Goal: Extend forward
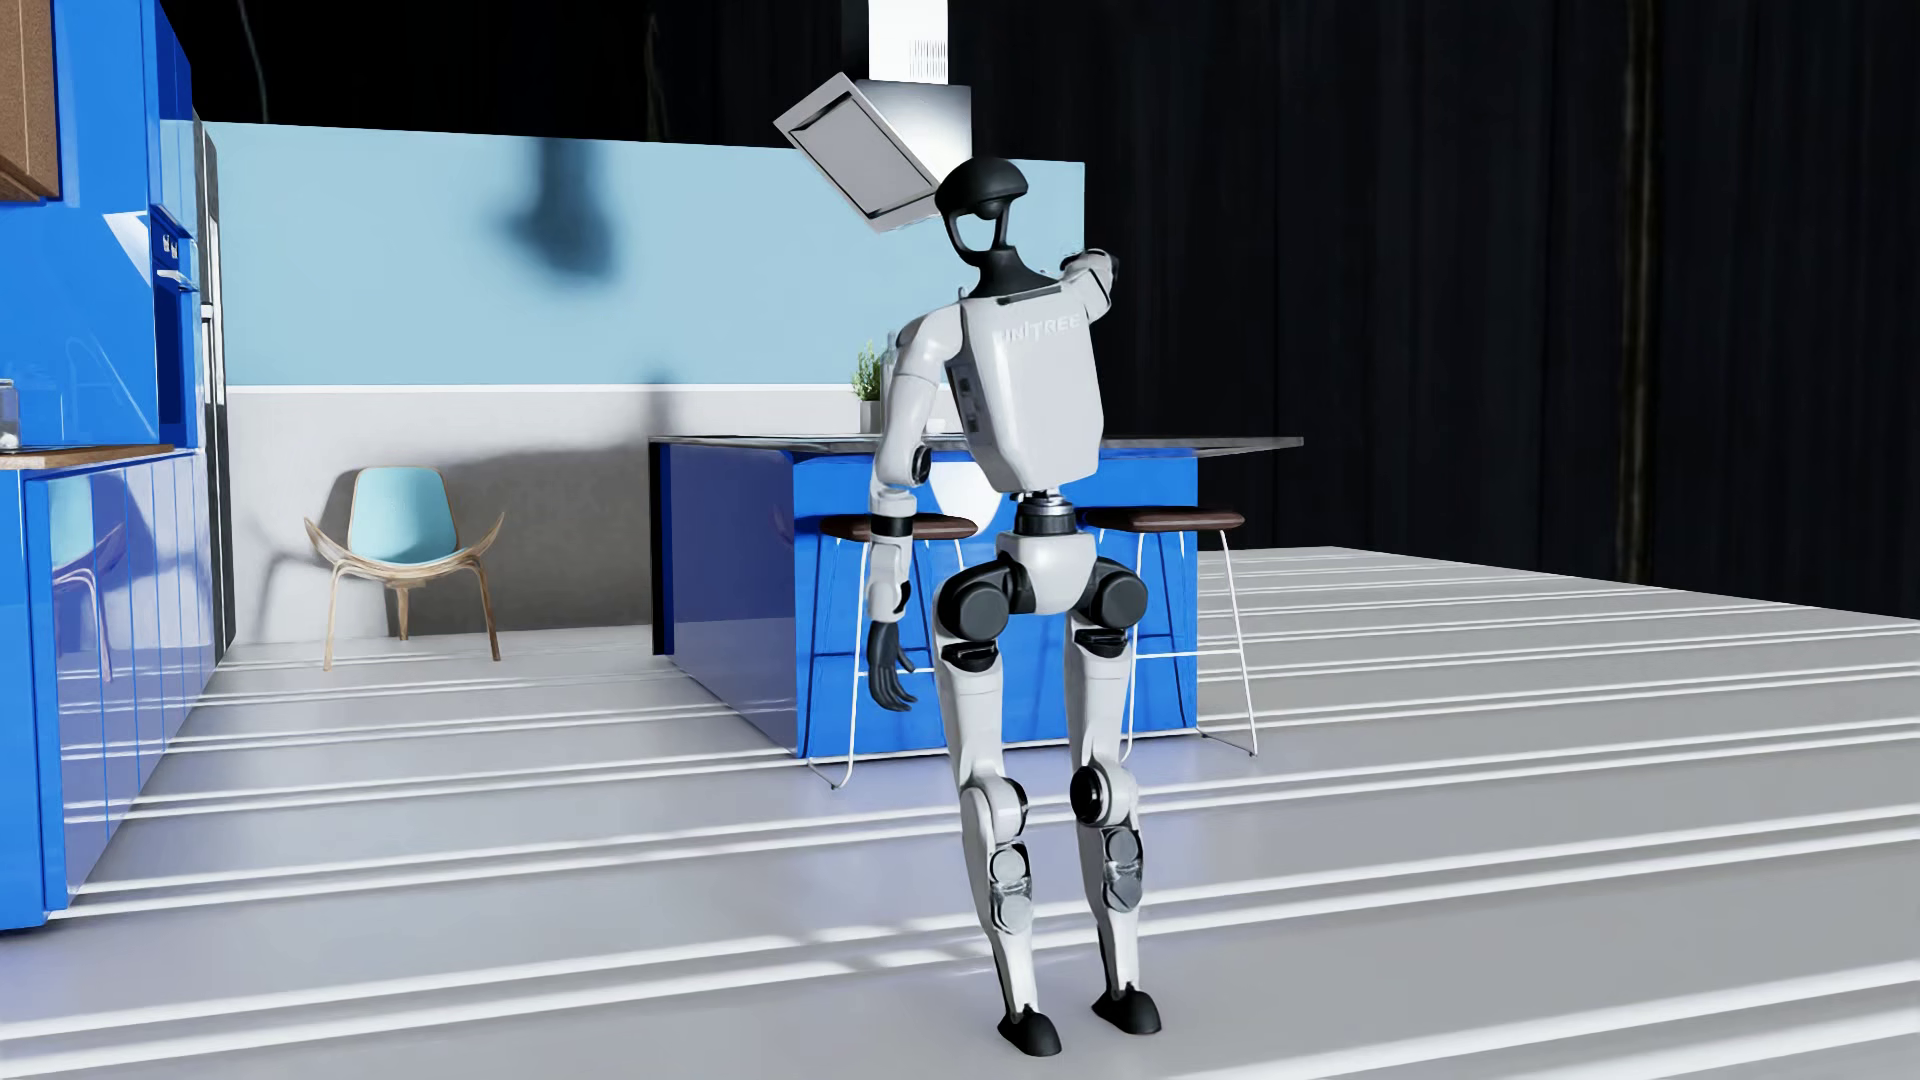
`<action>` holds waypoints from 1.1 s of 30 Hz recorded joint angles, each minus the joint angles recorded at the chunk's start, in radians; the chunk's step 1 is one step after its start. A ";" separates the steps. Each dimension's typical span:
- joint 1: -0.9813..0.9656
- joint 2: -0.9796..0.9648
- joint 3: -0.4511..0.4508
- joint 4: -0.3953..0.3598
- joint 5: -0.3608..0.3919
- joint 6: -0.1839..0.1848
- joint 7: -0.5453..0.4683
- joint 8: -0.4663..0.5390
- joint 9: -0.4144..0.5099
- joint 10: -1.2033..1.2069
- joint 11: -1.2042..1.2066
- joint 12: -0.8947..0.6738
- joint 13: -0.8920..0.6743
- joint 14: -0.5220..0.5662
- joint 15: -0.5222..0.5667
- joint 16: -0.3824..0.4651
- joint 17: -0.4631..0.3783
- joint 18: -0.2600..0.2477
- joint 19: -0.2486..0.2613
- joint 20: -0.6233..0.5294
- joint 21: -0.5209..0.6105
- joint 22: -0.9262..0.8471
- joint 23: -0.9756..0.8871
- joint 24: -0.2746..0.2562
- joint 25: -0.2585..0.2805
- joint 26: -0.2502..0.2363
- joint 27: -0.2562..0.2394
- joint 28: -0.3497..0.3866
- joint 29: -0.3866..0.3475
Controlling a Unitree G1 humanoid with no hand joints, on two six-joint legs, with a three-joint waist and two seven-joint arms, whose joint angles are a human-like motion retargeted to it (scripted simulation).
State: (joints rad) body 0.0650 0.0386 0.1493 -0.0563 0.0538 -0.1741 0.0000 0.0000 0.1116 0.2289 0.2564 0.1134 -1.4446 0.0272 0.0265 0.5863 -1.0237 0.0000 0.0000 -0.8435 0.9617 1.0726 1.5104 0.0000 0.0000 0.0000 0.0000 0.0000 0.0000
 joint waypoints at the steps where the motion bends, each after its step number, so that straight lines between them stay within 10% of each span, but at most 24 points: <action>1: 0.001 0.000 0.001 0.000 0.000 0.000 0.000 0.000 -0.001 -0.004 0.000 0.000 -0.003 0.003 -0.002 0.001 0.000 0.000 0.000 0.004 0.000 0.000 0.001 0.000 0.000 0.000 0.000 0.000 0.000; 33: 0.012 0.016 0.000 -0.005 -0.003 0.004 0.000 0.000 -0.012 0.009 -0.002 -0.001 -0.024 -0.017 -0.006 0.007 -0.018 0.000 0.000 -0.021 0.000 0.001 0.001 0.000 0.000 0.000 0.000 0.000 0.000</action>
State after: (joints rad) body 0.0767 0.0543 0.1491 -0.0617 0.0509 -0.1704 0.0000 0.0000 0.0994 0.2379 0.2549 0.1126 -1.4682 0.0102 0.0204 0.5929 -1.0414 0.0000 0.0000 -0.8646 0.9617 1.0737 1.5113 0.0000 0.0000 0.0000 0.0000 0.0000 0.0000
